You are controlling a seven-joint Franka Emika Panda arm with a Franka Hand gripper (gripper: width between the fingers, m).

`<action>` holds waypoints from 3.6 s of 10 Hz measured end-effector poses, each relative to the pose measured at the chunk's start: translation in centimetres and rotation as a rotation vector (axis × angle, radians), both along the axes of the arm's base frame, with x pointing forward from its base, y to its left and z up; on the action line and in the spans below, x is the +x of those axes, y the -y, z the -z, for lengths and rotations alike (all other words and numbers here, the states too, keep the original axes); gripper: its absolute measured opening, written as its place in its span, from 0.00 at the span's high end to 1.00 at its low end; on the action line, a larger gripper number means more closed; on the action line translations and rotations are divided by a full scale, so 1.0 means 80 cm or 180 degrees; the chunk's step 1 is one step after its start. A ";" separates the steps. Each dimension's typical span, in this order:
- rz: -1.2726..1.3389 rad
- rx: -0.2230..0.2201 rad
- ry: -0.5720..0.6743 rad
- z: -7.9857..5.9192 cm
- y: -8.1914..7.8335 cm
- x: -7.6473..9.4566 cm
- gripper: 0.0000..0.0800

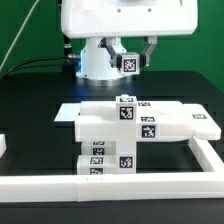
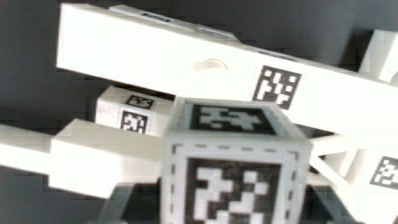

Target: Assemble chair

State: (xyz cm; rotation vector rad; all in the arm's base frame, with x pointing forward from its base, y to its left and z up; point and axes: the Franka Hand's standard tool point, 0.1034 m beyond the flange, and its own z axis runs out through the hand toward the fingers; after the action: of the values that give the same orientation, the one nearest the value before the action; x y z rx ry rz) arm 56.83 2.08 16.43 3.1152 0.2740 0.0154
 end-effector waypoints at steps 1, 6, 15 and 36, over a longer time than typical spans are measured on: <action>-0.0003 -0.0002 0.0003 0.000 0.000 0.000 0.64; -0.0019 -0.0053 0.0051 0.025 0.003 -0.004 0.64; -0.0014 -0.0109 0.0025 0.049 0.003 -0.007 0.64; 0.0285 0.0068 -0.0071 0.056 0.005 -0.017 0.19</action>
Offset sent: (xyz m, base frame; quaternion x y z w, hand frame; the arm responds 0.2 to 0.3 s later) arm -0.0140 0.0108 -0.0240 -0.0035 -0.0019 0.0004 1.0000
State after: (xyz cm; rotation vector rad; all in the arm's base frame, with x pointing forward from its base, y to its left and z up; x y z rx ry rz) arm 55.46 1.69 11.98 3.1472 0.1356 -0.0173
